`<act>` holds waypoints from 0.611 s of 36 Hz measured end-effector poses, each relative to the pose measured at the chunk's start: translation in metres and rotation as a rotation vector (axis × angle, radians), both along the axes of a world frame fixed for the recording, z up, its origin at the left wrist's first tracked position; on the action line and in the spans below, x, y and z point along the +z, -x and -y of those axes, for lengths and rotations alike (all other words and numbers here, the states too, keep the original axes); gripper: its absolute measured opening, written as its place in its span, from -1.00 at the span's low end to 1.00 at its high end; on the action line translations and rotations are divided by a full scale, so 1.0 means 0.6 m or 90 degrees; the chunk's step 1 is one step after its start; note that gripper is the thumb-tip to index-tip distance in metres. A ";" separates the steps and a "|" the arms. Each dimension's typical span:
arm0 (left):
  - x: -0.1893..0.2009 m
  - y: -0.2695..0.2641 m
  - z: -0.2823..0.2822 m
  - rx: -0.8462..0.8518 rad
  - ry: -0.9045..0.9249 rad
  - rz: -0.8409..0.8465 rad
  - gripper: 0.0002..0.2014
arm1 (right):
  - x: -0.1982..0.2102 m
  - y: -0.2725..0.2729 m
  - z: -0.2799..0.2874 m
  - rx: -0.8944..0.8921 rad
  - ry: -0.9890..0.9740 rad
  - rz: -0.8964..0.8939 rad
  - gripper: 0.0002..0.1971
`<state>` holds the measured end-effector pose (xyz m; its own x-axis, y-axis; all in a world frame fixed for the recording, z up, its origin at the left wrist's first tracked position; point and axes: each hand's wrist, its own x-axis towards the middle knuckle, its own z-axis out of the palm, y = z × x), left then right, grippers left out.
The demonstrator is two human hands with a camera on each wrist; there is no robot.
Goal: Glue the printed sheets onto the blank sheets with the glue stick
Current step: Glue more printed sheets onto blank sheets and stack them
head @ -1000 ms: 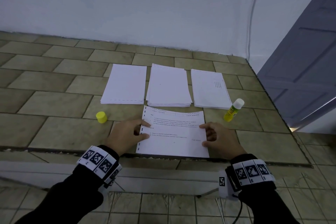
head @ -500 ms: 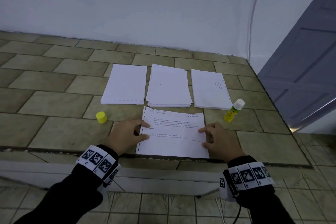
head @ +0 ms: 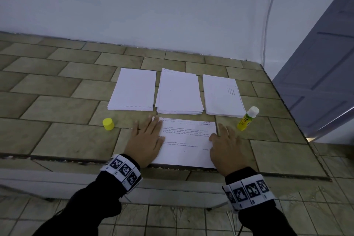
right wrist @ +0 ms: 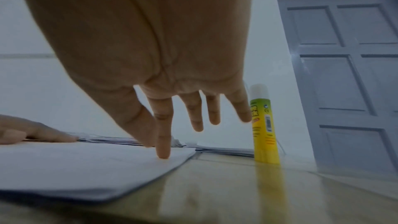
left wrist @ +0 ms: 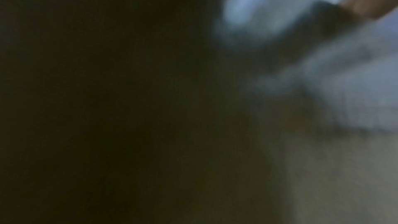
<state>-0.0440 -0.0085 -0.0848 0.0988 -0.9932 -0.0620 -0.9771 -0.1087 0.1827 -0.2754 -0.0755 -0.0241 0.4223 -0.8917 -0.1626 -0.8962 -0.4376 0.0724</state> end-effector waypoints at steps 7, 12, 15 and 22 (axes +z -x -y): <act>-0.023 -0.004 0.001 -0.002 0.055 0.013 -0.26 | -0.029 -0.083 -0.016 0.089 -0.061 0.152 -0.31; -0.032 -0.005 0.004 -0.013 0.101 0.027 -0.39 | -0.054 -0.149 -0.021 0.161 -0.128 0.234 -0.27; -0.030 -0.005 0.004 -0.023 0.115 0.014 -0.40 | -0.074 -0.164 -0.015 0.185 -0.108 0.218 -0.08; -0.027 -0.001 0.004 -0.010 0.109 0.033 -0.39 | -0.100 -0.108 0.015 0.134 -0.037 0.153 0.12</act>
<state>-0.0434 -0.0109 -0.1011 0.0821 -0.9902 0.1126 -0.9872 -0.0652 0.1458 -0.2108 -0.0844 -0.0844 0.6289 -0.7729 -0.0847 -0.7741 -0.6123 -0.1605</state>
